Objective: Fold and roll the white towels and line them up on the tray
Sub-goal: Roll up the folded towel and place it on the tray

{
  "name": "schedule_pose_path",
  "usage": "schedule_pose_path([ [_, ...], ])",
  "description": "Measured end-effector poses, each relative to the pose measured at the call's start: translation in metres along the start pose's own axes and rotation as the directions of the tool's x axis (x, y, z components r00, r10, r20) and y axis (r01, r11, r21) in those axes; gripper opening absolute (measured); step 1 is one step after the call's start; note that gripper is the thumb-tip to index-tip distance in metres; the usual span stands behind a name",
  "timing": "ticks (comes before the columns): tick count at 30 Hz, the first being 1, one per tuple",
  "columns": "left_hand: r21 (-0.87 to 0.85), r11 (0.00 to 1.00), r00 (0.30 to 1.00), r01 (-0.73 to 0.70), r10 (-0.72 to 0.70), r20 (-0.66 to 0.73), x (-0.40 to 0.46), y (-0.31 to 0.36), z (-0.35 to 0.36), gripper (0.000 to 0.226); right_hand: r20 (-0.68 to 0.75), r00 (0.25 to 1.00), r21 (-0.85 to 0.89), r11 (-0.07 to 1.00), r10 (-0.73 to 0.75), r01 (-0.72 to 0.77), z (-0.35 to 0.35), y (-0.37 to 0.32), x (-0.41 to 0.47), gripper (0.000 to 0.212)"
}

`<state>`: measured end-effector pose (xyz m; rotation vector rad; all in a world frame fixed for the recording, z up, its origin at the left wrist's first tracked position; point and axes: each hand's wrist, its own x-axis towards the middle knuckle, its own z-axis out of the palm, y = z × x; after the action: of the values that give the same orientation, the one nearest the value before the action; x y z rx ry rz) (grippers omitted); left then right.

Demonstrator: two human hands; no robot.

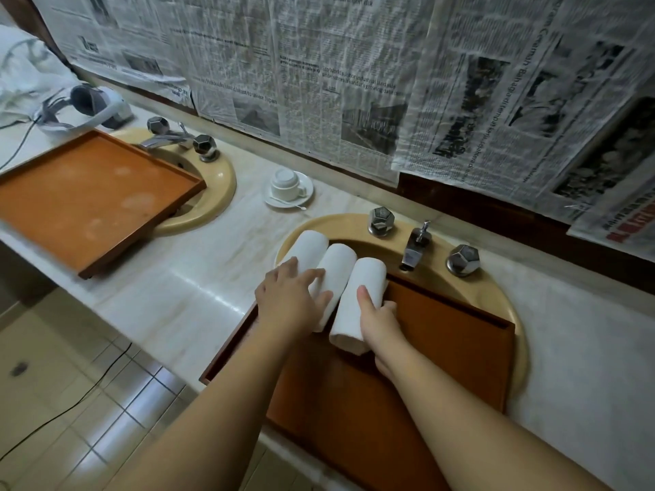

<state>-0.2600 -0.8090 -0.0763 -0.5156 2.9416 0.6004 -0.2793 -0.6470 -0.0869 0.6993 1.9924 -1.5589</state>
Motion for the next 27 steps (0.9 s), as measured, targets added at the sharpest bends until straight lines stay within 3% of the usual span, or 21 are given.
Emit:
schedule_pose_path([
  [5,-0.035,0.999,1.000,0.022,-0.022,-0.012,0.000,0.001,0.002,0.051,-0.054,0.997,-0.056,0.997,-0.058,0.055,0.004,0.000,0.010,0.072],
  [10,-0.028,0.999,0.999,0.033,-0.033,-0.003,0.002,0.004,0.000,0.051,-0.187,0.968,-0.236,0.965,-0.165,0.118,0.003,0.000,0.014,0.074],
  [13,-0.029,0.999,0.999,0.035,-0.035,-0.009,0.001,0.003,0.001,0.050,-0.212,0.961,-0.330,0.939,-0.178,0.101,0.003,-0.013,0.012,0.063],
  [16,-0.037,0.999,0.999,0.034,-0.034,-0.007,-0.001,0.002,0.002,0.050,-0.192,0.968,-0.435,0.898,-0.160,0.062,0.004,-0.026,0.013,0.076],
  [27,-0.035,0.999,1.000,0.030,-0.030,0.002,-0.001,0.001,0.001,0.050,-0.115,0.993,0.007,1.000,0.003,-0.002,-0.003,-0.022,0.019,0.067],
])
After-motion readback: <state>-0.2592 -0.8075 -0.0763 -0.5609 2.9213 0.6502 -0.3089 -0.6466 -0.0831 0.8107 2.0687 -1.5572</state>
